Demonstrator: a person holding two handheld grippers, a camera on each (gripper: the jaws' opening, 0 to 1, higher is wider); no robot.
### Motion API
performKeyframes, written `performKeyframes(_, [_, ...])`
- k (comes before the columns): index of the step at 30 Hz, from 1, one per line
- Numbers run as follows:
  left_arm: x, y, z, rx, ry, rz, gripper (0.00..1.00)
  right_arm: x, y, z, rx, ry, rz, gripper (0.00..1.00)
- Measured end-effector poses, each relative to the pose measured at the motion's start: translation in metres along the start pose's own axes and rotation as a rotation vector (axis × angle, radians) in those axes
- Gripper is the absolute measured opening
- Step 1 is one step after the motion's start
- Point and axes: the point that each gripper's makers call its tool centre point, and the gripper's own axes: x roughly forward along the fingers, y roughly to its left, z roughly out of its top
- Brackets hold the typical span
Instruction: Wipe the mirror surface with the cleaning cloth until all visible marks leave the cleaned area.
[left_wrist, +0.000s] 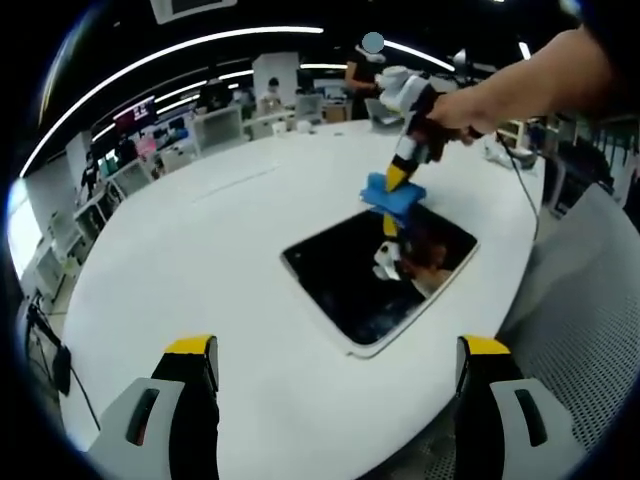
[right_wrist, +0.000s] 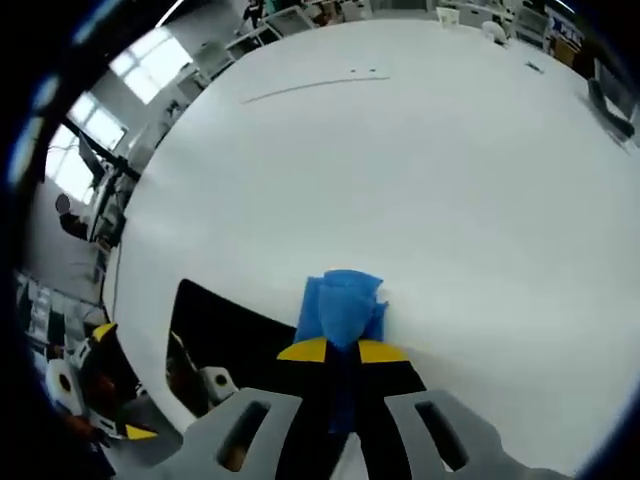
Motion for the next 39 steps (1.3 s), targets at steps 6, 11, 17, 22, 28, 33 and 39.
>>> performKeyframes(6, [0.0,0.001,0.0,-0.004,-0.002,0.006,0.99,-0.004,-0.001,0.001,0.011,-0.004,0.008,0.03])
performKeyframes(11, [-0.001,0.002,0.001,-0.006,-0.003,0.013,0.99,-0.006,-0.002,0.002,0.007,-0.01,0.007,0.03])
performKeyframes(17, [-0.001,0.002,0.001,-0.003,-0.002,0.011,0.99,-0.008,-0.004,0.003,0.01,-0.012,0.005,0.04])
performKeyframes(22, [-0.002,0.002,0.002,-0.003,-0.005,0.012,0.99,-0.015,-0.011,-0.001,0.013,-0.014,-0.003,0.04])
performKeyframes(28, [-0.002,0.001,0.003,0.0,-0.009,0.01,0.99,-0.025,-0.022,-0.009,0.024,-0.017,-0.016,0.04])
performKeyframes(33, [-0.002,0.001,0.004,-0.001,-0.014,0.01,0.99,-0.034,-0.04,-0.016,0.044,-0.022,-0.027,0.04])
performKeyframes(39, [-0.003,0.002,0.005,-0.006,-0.021,0.015,0.99,-0.048,-0.063,-0.026,0.04,-0.023,-0.057,0.04])
